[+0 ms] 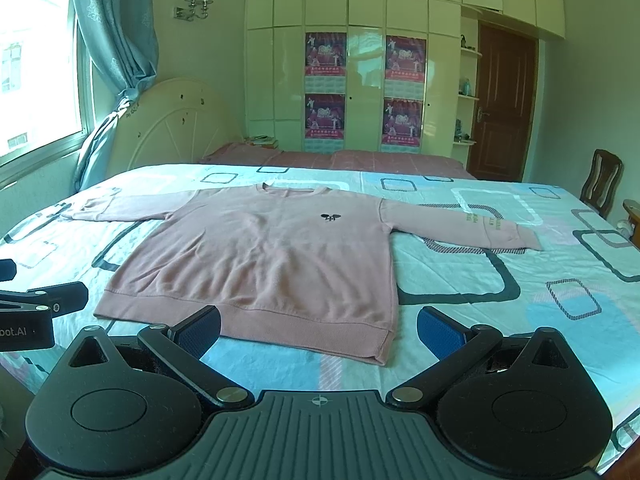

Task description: Fold small clothes

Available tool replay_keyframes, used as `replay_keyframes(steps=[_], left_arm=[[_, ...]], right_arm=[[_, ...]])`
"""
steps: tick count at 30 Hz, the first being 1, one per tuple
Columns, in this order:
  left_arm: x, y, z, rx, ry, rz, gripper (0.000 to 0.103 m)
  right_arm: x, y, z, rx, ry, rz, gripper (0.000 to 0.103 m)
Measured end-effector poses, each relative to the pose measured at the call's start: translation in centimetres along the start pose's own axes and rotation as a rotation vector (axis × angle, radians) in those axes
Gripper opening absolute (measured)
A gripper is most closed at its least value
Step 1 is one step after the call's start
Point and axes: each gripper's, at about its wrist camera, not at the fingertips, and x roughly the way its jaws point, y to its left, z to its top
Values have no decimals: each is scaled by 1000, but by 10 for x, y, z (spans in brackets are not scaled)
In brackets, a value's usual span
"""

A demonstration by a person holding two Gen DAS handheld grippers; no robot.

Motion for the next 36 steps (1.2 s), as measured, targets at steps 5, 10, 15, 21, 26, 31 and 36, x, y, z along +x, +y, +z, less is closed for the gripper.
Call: replay_keyframes(steps=[5,10,15,21,26,31,36], left_arm=[[-1,-2,-1,1,0,1,103],[-1,-3,-1,1,-1,2,103],[-1,-3,-1,0,-3,3,103],[-1,-3,-1,0,-3,2,103],[-1,-2,-1,-1,-3,2,103],[-1,-1,-2,-2,-2,1,103],[0,-1,-2,5,1,-1,103]], right_arm=[[0,0,0,1,0,0,103],[0,-1,0,1,1,2,103],[0,-1,0,1,2,2,103],[0,-1,0,0,1,1,103],[0,-1,-1,-1,1,2,103],[0,-1,-1,-1,0,2,103],[1,-1,-1,-1,2,2,103]])
